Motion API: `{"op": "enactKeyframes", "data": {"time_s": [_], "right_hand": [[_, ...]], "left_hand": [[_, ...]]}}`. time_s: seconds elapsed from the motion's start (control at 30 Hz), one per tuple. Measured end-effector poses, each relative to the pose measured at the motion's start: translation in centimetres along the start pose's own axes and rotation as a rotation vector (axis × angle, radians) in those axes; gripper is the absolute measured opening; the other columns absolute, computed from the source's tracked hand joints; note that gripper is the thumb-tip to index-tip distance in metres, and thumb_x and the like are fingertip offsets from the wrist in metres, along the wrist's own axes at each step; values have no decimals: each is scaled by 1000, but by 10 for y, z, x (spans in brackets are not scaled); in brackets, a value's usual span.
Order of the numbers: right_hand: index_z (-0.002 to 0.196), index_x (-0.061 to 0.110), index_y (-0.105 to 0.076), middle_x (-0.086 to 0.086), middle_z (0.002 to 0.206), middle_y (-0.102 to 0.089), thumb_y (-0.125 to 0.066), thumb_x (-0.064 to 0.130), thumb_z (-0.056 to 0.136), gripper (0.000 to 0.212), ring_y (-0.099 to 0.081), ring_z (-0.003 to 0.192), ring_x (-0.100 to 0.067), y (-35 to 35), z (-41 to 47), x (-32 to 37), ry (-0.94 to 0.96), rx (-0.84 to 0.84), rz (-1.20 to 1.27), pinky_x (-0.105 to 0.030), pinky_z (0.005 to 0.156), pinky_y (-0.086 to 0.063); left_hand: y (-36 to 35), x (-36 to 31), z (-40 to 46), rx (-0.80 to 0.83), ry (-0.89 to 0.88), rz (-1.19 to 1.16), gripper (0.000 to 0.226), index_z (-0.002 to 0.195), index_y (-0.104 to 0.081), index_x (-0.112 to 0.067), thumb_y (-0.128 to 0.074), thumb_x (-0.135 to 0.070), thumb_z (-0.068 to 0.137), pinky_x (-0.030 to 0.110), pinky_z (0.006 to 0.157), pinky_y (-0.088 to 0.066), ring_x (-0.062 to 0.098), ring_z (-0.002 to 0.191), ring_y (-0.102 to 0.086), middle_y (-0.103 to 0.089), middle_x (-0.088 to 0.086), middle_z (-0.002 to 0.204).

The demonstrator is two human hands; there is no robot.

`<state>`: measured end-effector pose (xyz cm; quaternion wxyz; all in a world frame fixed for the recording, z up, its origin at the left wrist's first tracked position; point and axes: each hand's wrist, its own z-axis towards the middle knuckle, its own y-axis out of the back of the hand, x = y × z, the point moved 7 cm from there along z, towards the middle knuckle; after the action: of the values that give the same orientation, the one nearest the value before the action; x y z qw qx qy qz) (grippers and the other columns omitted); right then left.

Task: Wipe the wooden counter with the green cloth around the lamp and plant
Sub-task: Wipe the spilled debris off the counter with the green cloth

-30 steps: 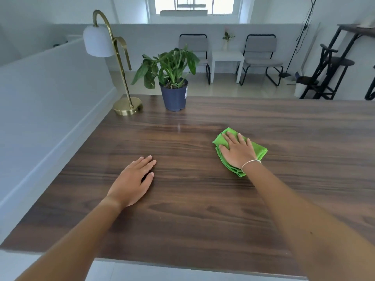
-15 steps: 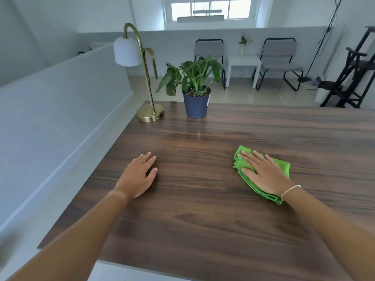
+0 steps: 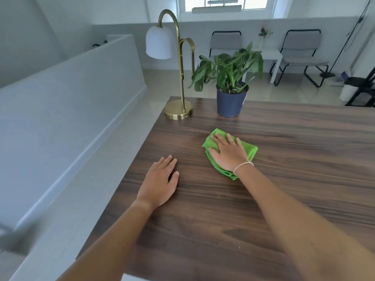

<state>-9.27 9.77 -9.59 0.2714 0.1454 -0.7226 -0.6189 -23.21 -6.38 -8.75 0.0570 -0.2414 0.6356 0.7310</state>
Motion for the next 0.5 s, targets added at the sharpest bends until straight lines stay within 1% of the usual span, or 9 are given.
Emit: {"op": "enactKeyframes", "data": {"time_s": [0.1,0.17,0.23,0.3,0.37,0.4,0.43,0.5], "right_hand": [[151,29,-10,9,161,-3,-19,48,98,57,2,148,-22,-7,-5,27,53,10,-3,-44,119,3],[151,28,-10,9,161,-2,-19,50,97,59,2,148,-21,-10,-17,35,77,24,-16,-43,119,4],[151,26,-10,8,161,-1,-22,54,96,63,3,148,-20,-9,-30,36,99,61,23,-42,119,4],[151,22,-13,6,161,-3,-28,53,96,64,1,148,-18,1,-41,27,82,67,212,-38,119,3],[150,21,-20,5,160,-9,-32,46,98,59,-3,148,-16,14,-50,12,24,-26,445,-36,118,1],[149,20,-24,4,160,-12,-33,43,99,56,-6,148,-16,20,-55,0,-10,-76,484,-36,118,0],[148,19,-28,3,159,-16,-34,40,99,53,-8,148,-17,26,-61,-16,-43,-120,463,-36,118,-1],[147,19,-31,0,159,-19,-34,38,99,51,-10,148,-21,25,-74,-40,-106,-126,338,-37,118,-3]], "left_hand": [[3,0,0,-17,-1,-54,48,144,-31,-15,-35,-27,98,25,118,-6,14,146,-15,-25,0,155],[3,0,0,-9,-3,-74,48,144,-32,-15,-35,-27,98,25,117,-6,14,146,-15,-26,0,155],[4,-1,-1,0,14,-116,47,144,-32,-14,-35,-26,98,27,118,-7,15,146,-15,-25,1,155],[7,-4,-2,-9,38,-162,47,144,-32,-14,-35,-26,98,29,118,-9,17,146,-16,-25,2,156],[12,-5,2,-31,60,-165,47,143,-33,-14,-36,-25,98,32,119,-9,20,146,-16,-25,4,156],[14,-8,6,-46,52,-145,47,143,-33,-13,-36,-25,98,33,119,-8,21,146,-16,-25,5,155],[13,-17,11,-63,26,-127,48,143,-33,-13,-36,-25,97,33,119,-7,22,146,-16,-26,6,155],[9,-34,23,-33,-43,-96,49,144,-31,-13,-36,-26,97,31,118,-3,23,146,-15,-25,8,155]]}}
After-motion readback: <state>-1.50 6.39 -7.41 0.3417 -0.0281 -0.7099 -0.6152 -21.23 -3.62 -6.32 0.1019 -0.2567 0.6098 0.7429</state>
